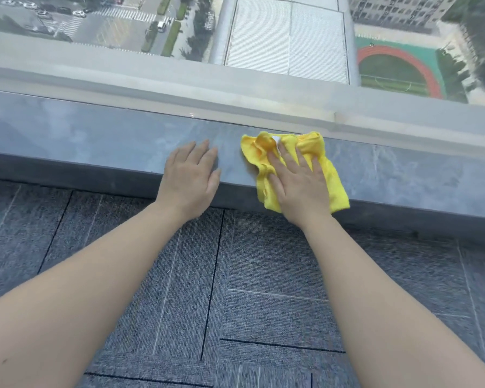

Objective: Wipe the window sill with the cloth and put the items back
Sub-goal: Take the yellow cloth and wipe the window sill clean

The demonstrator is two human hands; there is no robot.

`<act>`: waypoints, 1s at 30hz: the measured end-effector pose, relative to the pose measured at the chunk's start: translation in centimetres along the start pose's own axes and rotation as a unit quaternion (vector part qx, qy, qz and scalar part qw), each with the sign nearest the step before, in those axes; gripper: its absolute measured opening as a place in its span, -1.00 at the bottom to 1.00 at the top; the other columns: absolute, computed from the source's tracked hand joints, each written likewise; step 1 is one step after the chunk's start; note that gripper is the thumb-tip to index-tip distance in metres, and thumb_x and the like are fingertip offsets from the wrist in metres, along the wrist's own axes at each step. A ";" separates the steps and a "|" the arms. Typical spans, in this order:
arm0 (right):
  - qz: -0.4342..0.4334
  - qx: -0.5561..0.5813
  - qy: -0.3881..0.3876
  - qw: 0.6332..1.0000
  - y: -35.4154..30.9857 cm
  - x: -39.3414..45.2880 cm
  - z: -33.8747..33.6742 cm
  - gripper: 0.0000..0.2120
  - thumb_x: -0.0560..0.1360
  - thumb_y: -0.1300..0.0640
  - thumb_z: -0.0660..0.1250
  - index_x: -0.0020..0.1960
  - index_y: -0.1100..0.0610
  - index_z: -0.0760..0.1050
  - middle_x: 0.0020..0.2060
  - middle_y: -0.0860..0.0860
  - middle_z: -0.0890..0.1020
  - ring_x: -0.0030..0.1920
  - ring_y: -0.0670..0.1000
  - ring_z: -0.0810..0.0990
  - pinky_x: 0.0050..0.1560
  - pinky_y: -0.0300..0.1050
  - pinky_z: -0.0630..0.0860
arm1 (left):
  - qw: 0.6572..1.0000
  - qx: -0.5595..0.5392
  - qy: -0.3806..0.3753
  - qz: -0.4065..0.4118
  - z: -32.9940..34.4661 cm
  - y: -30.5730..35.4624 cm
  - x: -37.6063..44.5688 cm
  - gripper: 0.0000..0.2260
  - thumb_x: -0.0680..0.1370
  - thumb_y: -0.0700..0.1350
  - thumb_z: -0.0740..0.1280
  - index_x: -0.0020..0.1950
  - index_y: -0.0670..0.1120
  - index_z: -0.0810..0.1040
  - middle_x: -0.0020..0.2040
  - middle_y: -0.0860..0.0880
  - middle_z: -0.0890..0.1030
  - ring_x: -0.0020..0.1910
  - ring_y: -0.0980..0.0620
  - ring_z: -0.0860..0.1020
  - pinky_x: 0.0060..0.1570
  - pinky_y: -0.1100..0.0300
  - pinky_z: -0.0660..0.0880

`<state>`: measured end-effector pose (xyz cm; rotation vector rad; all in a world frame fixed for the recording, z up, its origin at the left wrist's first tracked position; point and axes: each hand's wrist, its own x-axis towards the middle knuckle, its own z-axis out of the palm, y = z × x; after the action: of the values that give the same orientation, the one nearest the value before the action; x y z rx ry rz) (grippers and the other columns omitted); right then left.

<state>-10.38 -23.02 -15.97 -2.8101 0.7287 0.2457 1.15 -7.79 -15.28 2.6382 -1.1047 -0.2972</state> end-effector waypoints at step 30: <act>0.044 -0.005 0.005 0.999 10.9 -3.9 -1.1 -0.53 0.60 -0.09 -0.11 0.50 -0.13 -0.06 0.54 -0.14 -0.04 0.55 -0.02 -0.11 0.50 0.07 -0.20 | 0.999 -0.031 -0.031 0.003 3.1 9.4 0.7 -0.43 0.47 0.07 -0.10 0.45 -0.11 0.14 0.51 -0.13 0.16 0.50 -0.13 0.07 0.46 -0.02 -0.01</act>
<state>-19.02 -30.86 -15.98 -2.7947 0.8564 0.2504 -5.52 -15.16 -15.30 2.5869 -1.1040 -0.4067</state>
